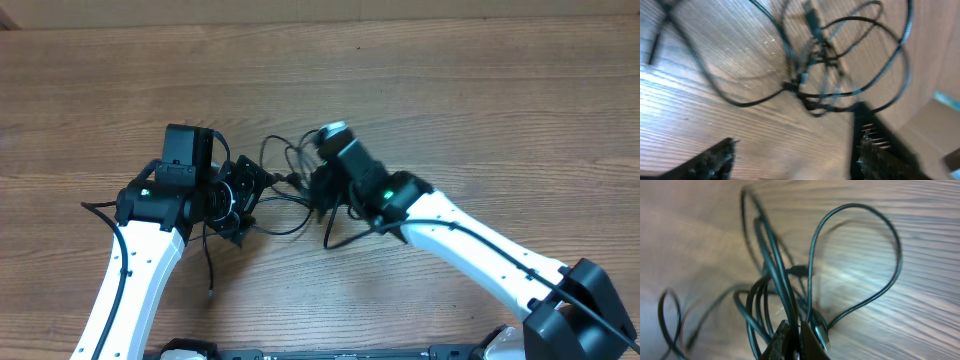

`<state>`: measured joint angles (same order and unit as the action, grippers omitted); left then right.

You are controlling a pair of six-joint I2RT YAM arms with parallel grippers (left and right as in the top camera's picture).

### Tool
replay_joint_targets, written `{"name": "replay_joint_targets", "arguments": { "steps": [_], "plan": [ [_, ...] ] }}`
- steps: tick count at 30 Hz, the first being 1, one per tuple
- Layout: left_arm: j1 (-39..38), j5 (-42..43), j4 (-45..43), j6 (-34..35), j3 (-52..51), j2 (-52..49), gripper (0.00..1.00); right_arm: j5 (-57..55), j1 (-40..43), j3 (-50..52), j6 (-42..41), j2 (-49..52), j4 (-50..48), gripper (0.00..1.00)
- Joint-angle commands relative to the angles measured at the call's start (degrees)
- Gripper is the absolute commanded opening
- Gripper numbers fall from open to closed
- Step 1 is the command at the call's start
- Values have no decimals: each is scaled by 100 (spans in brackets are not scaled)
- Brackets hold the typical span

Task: Untangle cables

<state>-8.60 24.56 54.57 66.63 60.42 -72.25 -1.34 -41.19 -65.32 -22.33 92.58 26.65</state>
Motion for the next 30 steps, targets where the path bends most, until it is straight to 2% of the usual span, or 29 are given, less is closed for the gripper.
{"name": "replay_joint_targets", "arguments": {
  "steps": [1,5,9,16,21,24,30],
  "plan": [
    [-179,-76,92,-236,72,66,68,170,271,-238,-581,-262,4,4],
    [-658,-599,4,-238,44,-63,68,317,282,-326,-846,-328,149,4],
    [-1263,-1165,-328,-289,44,-389,71,428,382,-767,-1156,-354,798,4],
    [-1930,-1163,-1513,-1255,44,-796,71,1001,719,-1515,-1373,-354,1749,4],
    [-2529,-1884,-2159,-1530,44,-850,70,1495,988,-1812,-1521,-354,1937,4],
    [-2697,-2151,-1982,-1519,44,-866,69,1493,1126,-1812,-1517,-354,2031,4],
    [-2710,-2750,-903,-1001,44,-868,67,1296,1585,-1812,-1515,-354,2649,5]
  ]
}}
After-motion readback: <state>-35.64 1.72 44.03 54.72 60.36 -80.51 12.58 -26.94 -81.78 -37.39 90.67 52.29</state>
